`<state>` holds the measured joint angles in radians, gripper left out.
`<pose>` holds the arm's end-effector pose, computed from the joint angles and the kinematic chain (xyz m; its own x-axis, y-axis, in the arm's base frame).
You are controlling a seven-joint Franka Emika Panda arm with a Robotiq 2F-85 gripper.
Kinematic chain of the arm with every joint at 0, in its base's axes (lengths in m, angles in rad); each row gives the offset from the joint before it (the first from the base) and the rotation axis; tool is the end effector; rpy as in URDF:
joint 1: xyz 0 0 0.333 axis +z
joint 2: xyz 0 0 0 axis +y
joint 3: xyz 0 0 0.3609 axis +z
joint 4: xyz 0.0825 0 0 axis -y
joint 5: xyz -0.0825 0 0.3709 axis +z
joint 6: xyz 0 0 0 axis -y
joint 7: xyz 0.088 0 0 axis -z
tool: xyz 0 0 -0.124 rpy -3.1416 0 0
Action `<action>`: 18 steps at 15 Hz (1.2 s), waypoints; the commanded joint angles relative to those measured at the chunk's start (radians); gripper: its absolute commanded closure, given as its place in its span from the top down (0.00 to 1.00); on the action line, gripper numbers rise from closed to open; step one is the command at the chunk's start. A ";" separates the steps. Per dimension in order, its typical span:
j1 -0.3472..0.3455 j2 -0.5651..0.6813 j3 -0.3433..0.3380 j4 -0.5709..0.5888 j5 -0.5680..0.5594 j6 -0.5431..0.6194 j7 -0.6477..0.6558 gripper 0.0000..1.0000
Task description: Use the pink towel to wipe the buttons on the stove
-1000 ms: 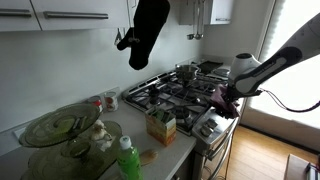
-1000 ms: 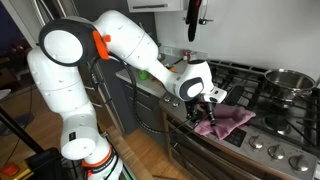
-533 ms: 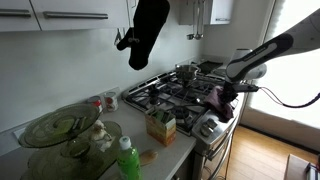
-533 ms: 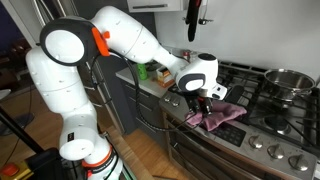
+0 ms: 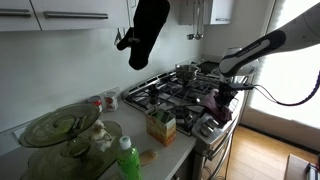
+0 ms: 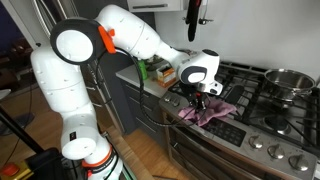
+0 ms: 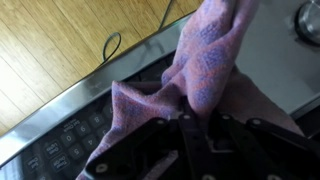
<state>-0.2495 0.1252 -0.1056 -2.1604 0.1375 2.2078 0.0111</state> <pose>0.5084 -0.1806 0.3701 0.8982 -0.4320 -0.0812 -0.4383 -0.8944 -0.0896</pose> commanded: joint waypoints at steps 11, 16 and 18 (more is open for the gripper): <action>0.020 -0.028 -0.092 -0.122 -0.149 0.218 0.177 0.04; -0.002 -0.014 -0.141 -0.160 -0.073 0.426 0.285 0.04; -0.014 -0.021 -0.160 -0.186 -0.033 0.491 0.315 0.04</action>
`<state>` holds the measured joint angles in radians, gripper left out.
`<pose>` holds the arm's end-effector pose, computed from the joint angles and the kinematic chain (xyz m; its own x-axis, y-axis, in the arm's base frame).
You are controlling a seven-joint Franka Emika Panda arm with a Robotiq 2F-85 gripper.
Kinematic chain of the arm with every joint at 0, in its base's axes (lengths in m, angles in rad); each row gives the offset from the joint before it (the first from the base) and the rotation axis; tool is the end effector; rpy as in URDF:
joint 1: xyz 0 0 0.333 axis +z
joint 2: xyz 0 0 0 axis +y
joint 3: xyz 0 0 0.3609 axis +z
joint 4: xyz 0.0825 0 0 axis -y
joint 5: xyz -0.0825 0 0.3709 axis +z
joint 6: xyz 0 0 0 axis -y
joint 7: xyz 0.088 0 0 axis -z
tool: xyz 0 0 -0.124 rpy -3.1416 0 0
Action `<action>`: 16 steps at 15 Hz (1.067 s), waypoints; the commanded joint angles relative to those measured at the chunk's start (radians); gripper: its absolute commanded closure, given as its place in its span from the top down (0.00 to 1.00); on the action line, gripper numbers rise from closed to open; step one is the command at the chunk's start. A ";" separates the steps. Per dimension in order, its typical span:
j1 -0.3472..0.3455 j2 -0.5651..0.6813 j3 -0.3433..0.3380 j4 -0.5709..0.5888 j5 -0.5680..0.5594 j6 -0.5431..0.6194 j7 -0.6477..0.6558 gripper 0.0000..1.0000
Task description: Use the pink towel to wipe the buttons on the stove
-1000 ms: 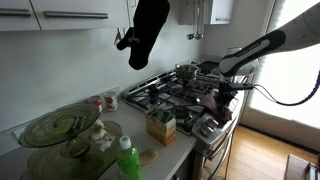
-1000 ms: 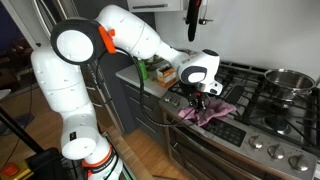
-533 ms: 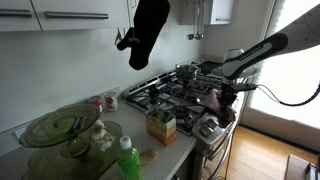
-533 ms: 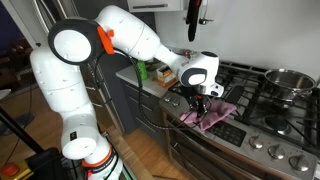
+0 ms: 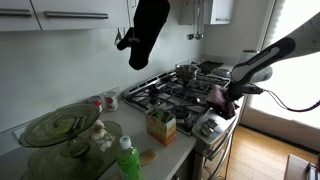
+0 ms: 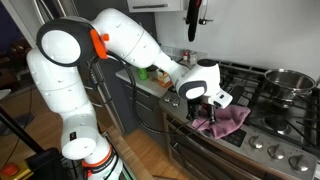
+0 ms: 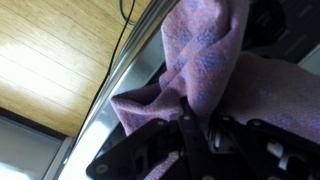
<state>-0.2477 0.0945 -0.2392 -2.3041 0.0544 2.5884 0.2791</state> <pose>0.4754 -0.2509 0.3634 0.6765 -0.7142 0.1800 -0.7159 -0.6950 -0.0667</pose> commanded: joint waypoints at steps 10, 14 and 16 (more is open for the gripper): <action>0.012 0.020 0.015 -0.039 0.155 0.099 0.009 0.04; 0.037 0.017 0.059 0.003 0.191 -0.065 -0.064 0.04; 0.048 0.023 0.078 0.023 0.217 -0.134 -0.107 0.04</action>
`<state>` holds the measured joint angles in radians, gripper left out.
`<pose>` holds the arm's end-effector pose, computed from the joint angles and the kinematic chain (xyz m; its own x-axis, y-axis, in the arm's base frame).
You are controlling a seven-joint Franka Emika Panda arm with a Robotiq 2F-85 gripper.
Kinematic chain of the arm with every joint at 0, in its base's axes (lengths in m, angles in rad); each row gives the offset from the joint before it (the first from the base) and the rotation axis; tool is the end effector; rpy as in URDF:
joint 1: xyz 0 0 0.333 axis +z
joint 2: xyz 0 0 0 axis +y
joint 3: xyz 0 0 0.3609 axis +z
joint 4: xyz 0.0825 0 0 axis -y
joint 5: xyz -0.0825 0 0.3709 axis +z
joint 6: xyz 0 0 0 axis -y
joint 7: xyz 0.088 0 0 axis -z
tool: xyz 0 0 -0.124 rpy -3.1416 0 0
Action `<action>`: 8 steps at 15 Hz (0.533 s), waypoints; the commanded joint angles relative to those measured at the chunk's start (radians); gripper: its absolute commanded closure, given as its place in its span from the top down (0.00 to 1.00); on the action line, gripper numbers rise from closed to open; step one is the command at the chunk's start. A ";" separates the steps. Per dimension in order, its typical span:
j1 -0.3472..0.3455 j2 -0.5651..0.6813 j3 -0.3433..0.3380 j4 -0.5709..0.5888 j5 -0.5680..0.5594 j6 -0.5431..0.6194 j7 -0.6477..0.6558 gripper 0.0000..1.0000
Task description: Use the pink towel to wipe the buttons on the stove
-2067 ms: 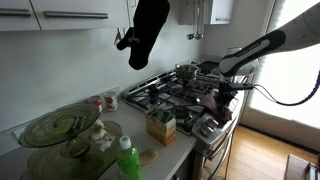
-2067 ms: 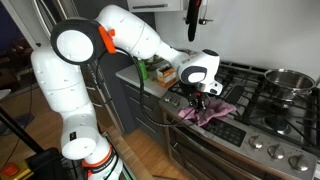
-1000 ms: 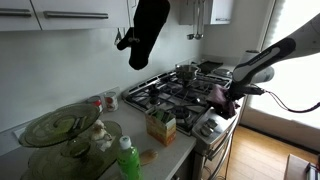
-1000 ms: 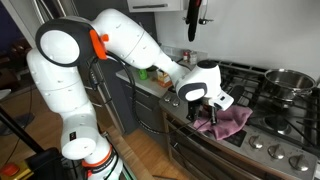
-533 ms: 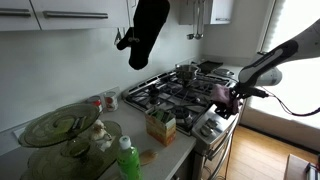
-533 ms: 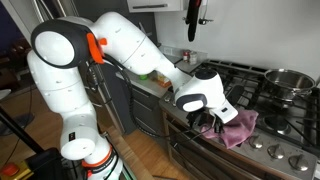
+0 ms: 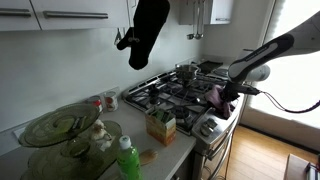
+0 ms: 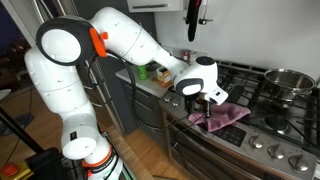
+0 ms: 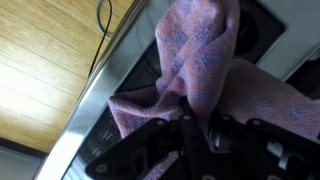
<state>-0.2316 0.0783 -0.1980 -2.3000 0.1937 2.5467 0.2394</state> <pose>0.4855 -0.2222 0.3687 0.6705 -0.7308 0.1282 -0.7147 -0.6825 -0.1529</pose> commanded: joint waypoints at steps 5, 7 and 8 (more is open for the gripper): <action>0.066 0.072 0.073 0.063 0.080 -0.248 -0.086 0.04; 0.079 0.080 0.082 0.077 0.058 -0.310 -0.087 0.04; 0.082 0.087 0.080 0.084 0.028 -0.345 -0.072 0.04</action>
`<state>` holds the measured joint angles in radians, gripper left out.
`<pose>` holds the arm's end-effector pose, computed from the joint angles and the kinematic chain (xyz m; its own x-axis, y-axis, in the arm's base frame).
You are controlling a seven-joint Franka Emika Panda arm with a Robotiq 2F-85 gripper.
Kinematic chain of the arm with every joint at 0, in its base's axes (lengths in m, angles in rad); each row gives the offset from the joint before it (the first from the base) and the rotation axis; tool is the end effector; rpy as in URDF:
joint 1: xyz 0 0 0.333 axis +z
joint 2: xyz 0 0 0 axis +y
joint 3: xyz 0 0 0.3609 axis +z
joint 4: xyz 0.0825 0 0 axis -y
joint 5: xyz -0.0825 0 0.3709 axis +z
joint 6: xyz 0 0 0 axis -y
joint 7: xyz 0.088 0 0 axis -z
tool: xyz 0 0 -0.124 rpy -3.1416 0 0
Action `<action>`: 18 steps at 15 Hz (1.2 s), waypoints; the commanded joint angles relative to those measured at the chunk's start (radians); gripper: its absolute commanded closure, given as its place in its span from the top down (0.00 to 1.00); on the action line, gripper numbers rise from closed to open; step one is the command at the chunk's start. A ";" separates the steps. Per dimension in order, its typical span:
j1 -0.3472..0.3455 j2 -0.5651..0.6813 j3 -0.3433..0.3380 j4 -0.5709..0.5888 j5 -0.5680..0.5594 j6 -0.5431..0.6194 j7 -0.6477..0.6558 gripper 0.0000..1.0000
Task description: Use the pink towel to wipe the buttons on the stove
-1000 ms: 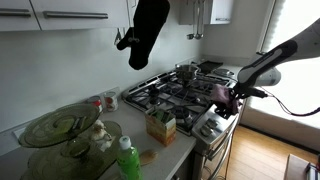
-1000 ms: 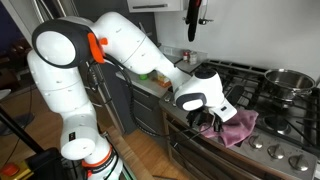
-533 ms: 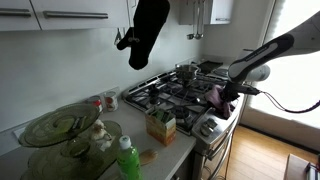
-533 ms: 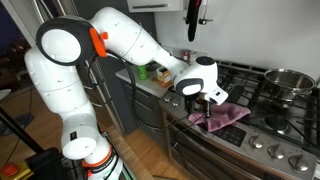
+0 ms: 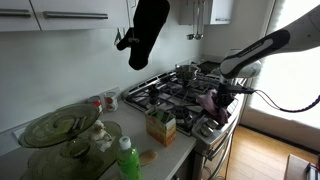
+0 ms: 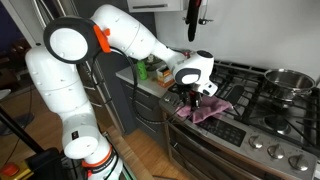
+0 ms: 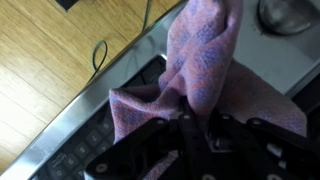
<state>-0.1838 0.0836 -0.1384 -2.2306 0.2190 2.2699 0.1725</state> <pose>0.5001 -0.1575 0.3687 0.8033 -0.5905 -0.0780 -0.5953 -0.7917 -0.1374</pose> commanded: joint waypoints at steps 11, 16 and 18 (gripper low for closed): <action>-0.023 0.106 -0.122 0.030 -0.188 -0.037 0.386 0.04; -0.055 0.110 -0.188 0.020 -0.179 0.069 0.542 0.04; -0.064 0.105 -0.209 0.011 -0.184 0.119 0.607 0.04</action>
<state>-0.2280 0.1610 -0.3180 -2.1976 0.0553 2.3007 0.6869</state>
